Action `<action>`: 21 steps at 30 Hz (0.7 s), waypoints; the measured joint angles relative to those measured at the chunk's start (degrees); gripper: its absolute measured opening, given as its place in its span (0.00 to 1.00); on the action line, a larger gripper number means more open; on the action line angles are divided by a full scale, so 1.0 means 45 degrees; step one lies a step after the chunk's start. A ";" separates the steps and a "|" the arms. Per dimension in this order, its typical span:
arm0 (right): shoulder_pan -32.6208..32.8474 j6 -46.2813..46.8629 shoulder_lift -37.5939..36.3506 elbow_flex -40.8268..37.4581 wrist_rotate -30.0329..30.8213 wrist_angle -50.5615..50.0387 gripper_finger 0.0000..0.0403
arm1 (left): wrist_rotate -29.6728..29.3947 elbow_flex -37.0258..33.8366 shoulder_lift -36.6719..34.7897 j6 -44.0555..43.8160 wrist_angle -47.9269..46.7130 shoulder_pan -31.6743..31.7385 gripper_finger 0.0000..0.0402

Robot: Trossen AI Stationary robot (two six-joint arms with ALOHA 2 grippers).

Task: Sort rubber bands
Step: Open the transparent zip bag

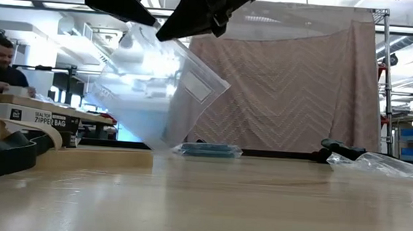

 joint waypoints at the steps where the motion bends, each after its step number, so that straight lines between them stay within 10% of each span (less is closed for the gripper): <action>1: 0.0005 0.0000 0.0000 0.0005 -0.0014 0.0033 0.01 | 0.0217 0.0000 0.0000 0.0000 0.0014 0.0000 0.04; 21: 0.0010 0.0087 -0.0010 0.0010 0.0078 0.0170 0.01 | 0.0459 0.0005 -0.0005 -0.0009 -0.0035 0.0005 0.06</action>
